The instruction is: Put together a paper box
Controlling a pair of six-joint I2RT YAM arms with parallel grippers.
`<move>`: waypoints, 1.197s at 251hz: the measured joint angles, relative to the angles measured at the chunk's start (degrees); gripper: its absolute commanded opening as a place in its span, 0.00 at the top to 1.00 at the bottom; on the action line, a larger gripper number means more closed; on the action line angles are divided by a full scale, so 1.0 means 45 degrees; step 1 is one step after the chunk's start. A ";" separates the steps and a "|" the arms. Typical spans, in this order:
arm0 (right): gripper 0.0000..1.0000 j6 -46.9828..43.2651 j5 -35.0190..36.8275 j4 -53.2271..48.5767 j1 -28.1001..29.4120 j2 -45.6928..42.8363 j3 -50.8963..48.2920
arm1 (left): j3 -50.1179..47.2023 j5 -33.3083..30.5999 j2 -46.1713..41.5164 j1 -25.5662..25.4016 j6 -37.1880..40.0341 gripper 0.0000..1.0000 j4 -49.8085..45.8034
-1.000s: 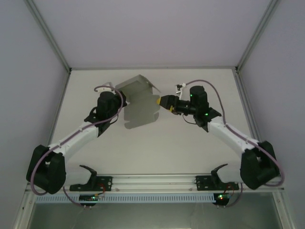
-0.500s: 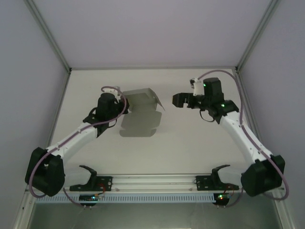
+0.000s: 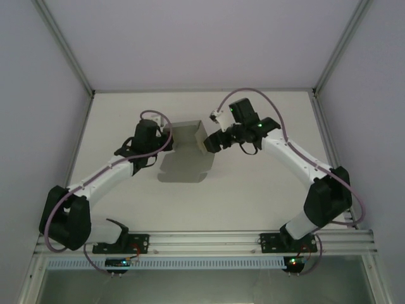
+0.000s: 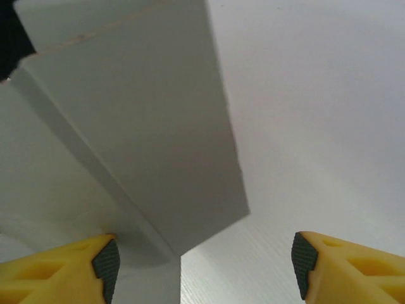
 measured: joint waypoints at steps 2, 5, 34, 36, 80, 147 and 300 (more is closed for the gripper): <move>0.28 0.0000 0.0010 -0.0015 0.0029 0.0039 0.0034 | 0.0005 -0.0010 0.0010 -0.0010 0.0015 1.00 -0.0010; 0.29 -0.0005 0.0019 -0.0044 0.0058 0.0087 0.0078 | 0.0015 -0.0019 0.0024 -0.0019 0.0024 1.00 -0.0019; 0.41 -0.0204 0.0573 -0.0155 0.0384 0.0641 0.0476 | 0.0136 -0.0175 0.0141 -0.0189 0.0228 1.00 -0.0185; 0.42 -0.0155 0.0646 -0.0165 0.0413 0.0685 0.0505 | 0.0136 -0.0204 0.0141 -0.0209 0.0248 1.00 -0.0194; 0.64 0.0699 0.2361 -0.0044 0.0787 0.1394 0.0884 | 0.0214 -0.0777 0.0194 -0.0544 0.0505 1.00 -0.0413; 0.90 0.3449 0.8238 0.0879 0.2016 0.1996 0.0753 | 0.0510 -0.1681 0.0495 -0.1171 0.0588 1.00 -0.0714; 0.75 0.6513 1.1929 0.1666 0.2399 0.2618 0.0350 | 0.1647 -0.2841 0.1588 -0.2030 -0.0976 1.00 -0.1472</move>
